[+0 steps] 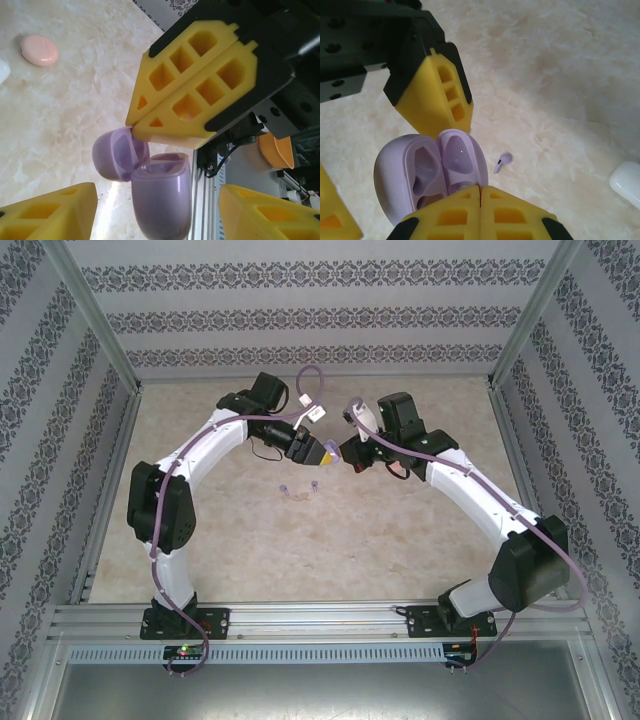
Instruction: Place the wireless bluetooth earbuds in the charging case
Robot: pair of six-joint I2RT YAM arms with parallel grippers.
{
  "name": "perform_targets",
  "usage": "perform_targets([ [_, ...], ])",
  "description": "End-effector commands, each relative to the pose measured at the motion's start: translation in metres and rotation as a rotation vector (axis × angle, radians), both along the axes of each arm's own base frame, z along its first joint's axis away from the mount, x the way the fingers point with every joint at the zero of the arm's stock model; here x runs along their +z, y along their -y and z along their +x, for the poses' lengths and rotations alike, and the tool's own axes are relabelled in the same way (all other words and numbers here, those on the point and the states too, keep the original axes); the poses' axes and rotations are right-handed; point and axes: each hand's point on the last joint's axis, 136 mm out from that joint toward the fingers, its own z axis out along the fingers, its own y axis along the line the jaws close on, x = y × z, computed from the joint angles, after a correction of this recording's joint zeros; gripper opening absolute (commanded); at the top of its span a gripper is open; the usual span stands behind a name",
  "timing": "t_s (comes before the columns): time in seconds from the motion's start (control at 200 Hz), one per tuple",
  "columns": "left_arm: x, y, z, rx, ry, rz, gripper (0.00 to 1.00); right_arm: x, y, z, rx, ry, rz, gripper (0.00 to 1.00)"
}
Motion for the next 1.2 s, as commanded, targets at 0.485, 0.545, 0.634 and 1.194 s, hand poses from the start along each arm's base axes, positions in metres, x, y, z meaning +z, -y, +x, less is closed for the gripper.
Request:
perform_targets([
  [0.485,0.009,0.005,-0.007,-0.056,-0.017,-0.062,0.43,0.004,-0.009,0.004,0.016,0.028,-0.011,0.0],
  [0.545,0.008,0.005,-0.007,-0.058,-0.019,-0.065,0.38,0.005,-0.009,0.004,0.014,0.03,-0.007,0.0],
  [0.634,0.009,0.005,-0.008,-0.063,-0.023,-0.072,0.29,0.007,-0.01,0.005,0.01,0.031,0.003,0.0],
  [1.194,0.016,-0.011,0.009,0.042,0.035,-0.101,0.0,0.054,0.017,0.006,-0.145,0.053,0.13,0.53],
])
